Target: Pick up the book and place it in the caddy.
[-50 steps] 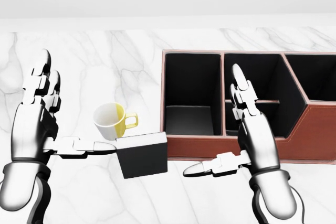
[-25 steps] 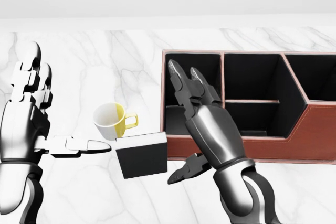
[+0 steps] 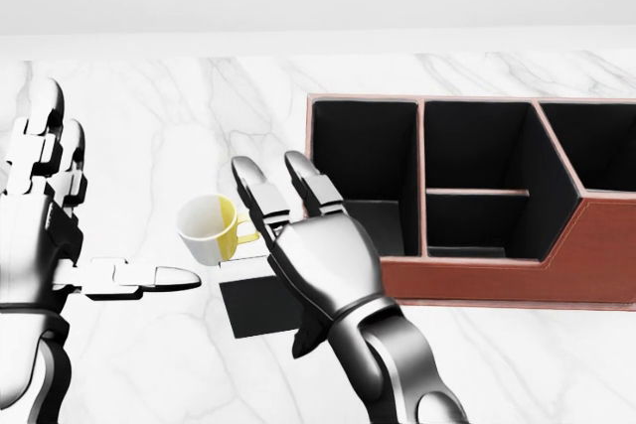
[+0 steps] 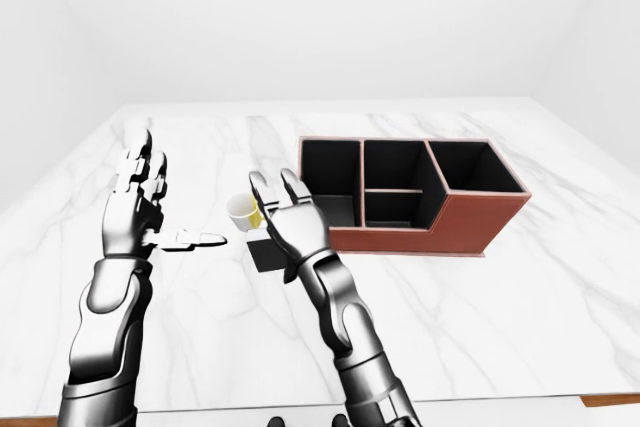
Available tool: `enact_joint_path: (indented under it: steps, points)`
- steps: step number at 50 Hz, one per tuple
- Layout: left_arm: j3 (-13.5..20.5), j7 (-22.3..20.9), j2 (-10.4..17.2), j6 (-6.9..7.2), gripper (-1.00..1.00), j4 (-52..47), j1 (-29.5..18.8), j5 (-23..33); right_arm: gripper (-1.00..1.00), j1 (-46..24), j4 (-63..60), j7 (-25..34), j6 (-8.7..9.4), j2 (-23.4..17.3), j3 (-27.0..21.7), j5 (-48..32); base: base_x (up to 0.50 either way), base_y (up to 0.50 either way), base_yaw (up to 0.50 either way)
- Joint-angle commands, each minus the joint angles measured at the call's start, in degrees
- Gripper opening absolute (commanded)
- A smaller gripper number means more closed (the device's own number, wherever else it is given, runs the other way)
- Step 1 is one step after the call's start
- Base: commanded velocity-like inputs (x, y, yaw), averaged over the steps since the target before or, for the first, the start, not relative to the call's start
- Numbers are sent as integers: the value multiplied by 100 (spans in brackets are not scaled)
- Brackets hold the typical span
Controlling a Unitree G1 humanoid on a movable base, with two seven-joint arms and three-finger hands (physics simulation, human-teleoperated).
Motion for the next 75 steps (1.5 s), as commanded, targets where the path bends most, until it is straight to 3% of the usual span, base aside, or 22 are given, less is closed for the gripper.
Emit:
enact_joint_path:
  steps: [1, 24, 39, 69, 75]
  points:
    - [31, 4, 10, 0, 100, 42, 38, -12, 100, -348, 969, -321, 0, 229, 156, -606, 0, 0, 0]
    - [37, 6, 6, 0, 100, 82, 64, -37, 100, -936, 2914, -1219, 0, 489, 250, -1285, 0, 0, 0]
    - [31, 2, 1, 0, 100, 74, 69, -41, 100, -1568, 4088, -1740, 0, 535, 92, -1334, 0, 0, 0]
    - [21, 8, -10, 0, 100, 174, 89, -47, 100, -2147, 5885, -2570, 0, 538, 8, -1269, 0, 0, 0]
    - [16, 8, -15, 0, 100, 187, 104, -44, 93, -2397, 6359, -2733, 0, 538, -47, -1183, 0, 0, 0]
